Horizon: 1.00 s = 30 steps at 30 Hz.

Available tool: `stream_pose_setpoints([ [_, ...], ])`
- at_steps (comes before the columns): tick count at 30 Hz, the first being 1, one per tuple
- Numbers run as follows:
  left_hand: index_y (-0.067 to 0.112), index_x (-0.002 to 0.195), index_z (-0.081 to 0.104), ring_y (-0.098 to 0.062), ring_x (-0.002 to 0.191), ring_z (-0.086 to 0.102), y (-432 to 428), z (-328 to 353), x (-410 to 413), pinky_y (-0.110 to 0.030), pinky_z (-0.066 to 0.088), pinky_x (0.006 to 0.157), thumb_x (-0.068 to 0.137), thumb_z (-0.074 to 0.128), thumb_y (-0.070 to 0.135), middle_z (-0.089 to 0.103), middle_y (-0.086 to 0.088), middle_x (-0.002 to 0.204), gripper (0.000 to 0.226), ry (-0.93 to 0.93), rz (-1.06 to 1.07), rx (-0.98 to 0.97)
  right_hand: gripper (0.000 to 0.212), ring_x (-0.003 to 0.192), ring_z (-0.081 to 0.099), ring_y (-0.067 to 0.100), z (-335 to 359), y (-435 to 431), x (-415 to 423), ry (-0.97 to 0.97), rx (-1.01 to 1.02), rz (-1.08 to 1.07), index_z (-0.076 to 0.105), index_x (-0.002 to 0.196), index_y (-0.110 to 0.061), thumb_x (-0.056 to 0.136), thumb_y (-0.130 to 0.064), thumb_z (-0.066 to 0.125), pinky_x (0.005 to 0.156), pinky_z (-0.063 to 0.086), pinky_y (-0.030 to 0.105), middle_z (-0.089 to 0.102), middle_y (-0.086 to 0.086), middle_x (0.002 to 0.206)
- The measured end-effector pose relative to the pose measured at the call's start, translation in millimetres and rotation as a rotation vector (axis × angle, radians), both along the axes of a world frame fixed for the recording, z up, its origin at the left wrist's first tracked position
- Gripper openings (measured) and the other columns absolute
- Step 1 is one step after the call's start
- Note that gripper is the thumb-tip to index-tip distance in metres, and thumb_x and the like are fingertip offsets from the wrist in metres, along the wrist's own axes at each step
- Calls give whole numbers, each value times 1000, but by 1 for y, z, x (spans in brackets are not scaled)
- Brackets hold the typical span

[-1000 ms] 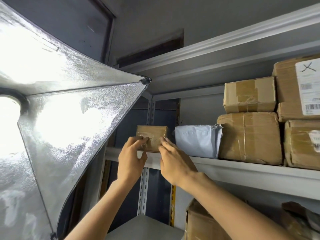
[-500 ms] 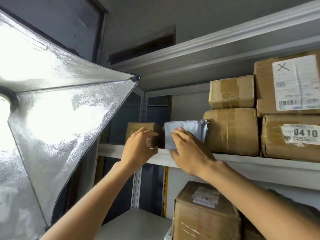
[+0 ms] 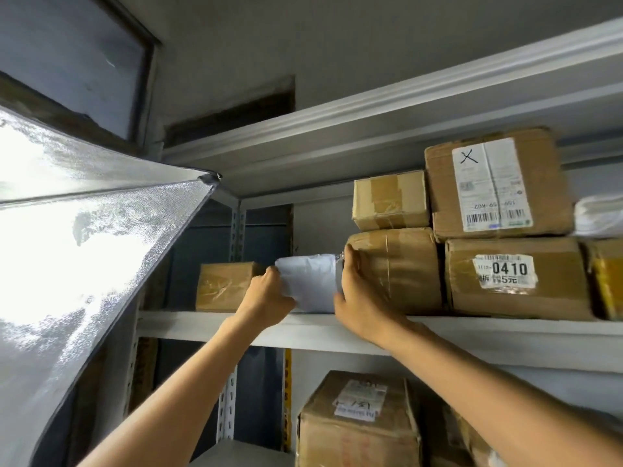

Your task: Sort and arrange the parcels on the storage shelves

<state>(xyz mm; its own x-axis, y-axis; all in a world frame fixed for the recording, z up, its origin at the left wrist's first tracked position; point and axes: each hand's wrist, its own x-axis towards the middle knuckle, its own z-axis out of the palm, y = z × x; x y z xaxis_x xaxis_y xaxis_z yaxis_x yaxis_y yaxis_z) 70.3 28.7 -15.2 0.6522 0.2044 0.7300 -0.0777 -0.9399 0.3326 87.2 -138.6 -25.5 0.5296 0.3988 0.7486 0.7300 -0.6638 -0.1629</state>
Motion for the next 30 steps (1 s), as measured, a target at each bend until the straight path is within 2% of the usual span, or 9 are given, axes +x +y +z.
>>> stream_pose_setpoints([
  [5, 6, 123, 52, -27, 99, 61, 6, -2, 11, -32, 52, 75, 75, 69, 10, 64, -12, 114, 51, -41, -115, -335, 95, 144, 24, 26, 6, 22, 0, 214, 290, 152, -3, 154, -12, 83, 2, 58, 114, 33, 38, 11, 9, 160],
  [8, 5, 114, 58, -25, 92, 63, 8, -8, 6, -31, 53, 71, 70, 69, 10, 67, -11, 106, 46, -87, -150, -433, 85, 134, 39, 26, 8, 25, -1, 306, 431, 210, 12, 152, -17, 82, 4, 55, 105, 43, 37, 29, 8, 152],
  [12, 5, 110, 59, -24, 89, 61, -2, -10, -13, -27, 50, 67, 72, 70, 6, 65, -11, 103, 40, -185, -155, -523, 76, 131, 45, 22, 8, 22, -13, 291, 589, 291, 27, 148, -16, 80, 6, 53, 102, 45, 36, 40, 6, 147],
  [15, 8, 109, 57, -23, 88, 61, -13, -10, -41, -28, 48, 68, 76, 68, 9, 64, -8, 100, 35, -342, -141, -599, 67, 107, 59, 18, 5, 17, -24, 243, 737, 399, 47, 136, -14, 73, 6, 60, 77, 52, 27, 61, 8, 125],
  [17, 8, 106, 59, -21, 83, 62, -13, -12, -61, -25, 43, 61, 76, 68, 12, 66, -7, 94, 31, -361, -189, -584, 52, 92, 63, 16, 4, 13, -29, 185, 798, 435, 56, 126, -12, 76, -3, 67, 62, 46, 15, 67, 5, 107],
  [18, 7, 105, 61, -20, 81, 63, -13, -13, -69, -25, 42, 61, 76, 69, 14, 68, -7, 92, 31, -346, -230, -568, 44, 91, 63, 17, 4, 11, -32, 135, 794, 423, 59, 122, -11, 79, -10, 69, 60, 43, 13, 67, 4, 104],
  [21, 14, 108, 61, -22, 85, 67, -7, -14, -77, -35, 53, 75, 68, 74, 31, 70, -7, 94, 45, -270, -286, -580, 44, 103, 59, 21, 6, 16, -28, 11, 719, 299, 58, 125, -9, 84, -22, 71, 74, 44, 20, 61, 7, 114],
  [26, 13, 119, 58, -31, 97, 66, 0, 1, -71, -47, 54, 90, 83, 68, 46, 66, -13, 113, 50, -202, -317, -772, 35, 100, 58, 32, 24, 26, -24, -14, 702, 97, 65, 107, -10, 84, -36, 67, 84, 52, 41, 63, 15, 107],
  [30, 13, 126, 57, -32, 95, 66, -7, 15, -76, -37, 55, 68, 75, 61, 70, 65, -11, 116, 77, -156, -280, -891, 44, 104, 59, 30, 37, 21, -26, 147, 731, 126, 61, 108, -8, 89, -47, 62, 83, 49, 37, 63, 13, 113],
])
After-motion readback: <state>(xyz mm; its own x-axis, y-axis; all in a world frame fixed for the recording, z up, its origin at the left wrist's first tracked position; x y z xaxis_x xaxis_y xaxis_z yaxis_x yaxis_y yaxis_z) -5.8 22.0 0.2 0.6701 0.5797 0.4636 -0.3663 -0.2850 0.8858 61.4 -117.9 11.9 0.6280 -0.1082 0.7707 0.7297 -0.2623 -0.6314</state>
